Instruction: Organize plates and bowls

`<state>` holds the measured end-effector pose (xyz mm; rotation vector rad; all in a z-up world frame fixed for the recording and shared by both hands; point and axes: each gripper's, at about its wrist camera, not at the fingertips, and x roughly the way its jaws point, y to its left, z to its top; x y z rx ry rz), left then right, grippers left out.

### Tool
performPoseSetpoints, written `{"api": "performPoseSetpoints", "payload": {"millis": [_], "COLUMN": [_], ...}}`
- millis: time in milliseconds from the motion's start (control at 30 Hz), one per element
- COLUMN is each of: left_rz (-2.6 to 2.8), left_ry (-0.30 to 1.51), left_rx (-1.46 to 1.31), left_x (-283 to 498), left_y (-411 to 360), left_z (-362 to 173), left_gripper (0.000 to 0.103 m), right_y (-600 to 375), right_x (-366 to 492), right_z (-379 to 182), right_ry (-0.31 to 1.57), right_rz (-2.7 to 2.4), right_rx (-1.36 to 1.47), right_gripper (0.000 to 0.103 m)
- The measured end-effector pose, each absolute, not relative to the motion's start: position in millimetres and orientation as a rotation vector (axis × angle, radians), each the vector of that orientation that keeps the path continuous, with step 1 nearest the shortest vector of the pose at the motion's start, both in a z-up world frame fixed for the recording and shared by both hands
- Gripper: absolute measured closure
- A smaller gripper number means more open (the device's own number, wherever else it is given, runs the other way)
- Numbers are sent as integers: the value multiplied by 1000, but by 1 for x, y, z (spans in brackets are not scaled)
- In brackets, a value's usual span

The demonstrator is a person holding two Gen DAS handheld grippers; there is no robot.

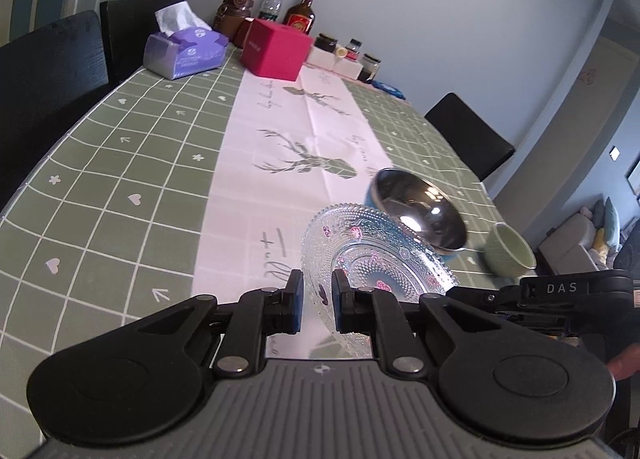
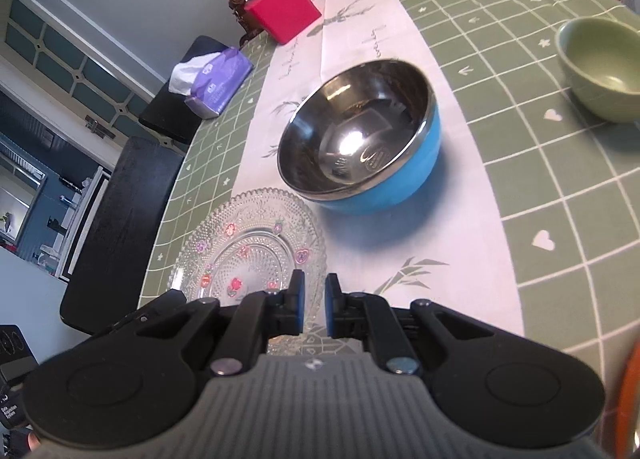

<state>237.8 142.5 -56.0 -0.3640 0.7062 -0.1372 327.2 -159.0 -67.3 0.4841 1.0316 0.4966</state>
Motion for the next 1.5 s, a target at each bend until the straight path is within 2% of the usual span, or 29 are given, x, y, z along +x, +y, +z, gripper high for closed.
{"api": "performPoseSetpoints", "payload": {"millis": [367, 667, 1100, 1500], "left_rz": [-180, -230, -208, -171], "left_ry": [695, 741, 859, 880], "left_rx": [-390, -412, -337, -233], "left_x": [181, 146, 143, 144], "left_y": [117, 99, 82, 69], "left_z": [-38, -53, -80, -86], "left_gripper": [88, 88, 87, 87], "right_y": [-195, -225, -225, -216], "right_x": [273, 226, 212, 210], "right_z": [-42, -52, -73, -78], "right_ry": [989, 1004, 1051, 1070], "right_rz": [487, 470, 416, 402], "right_rx": [498, 506, 406, 337], "right_gripper": [96, 96, 96, 95]}}
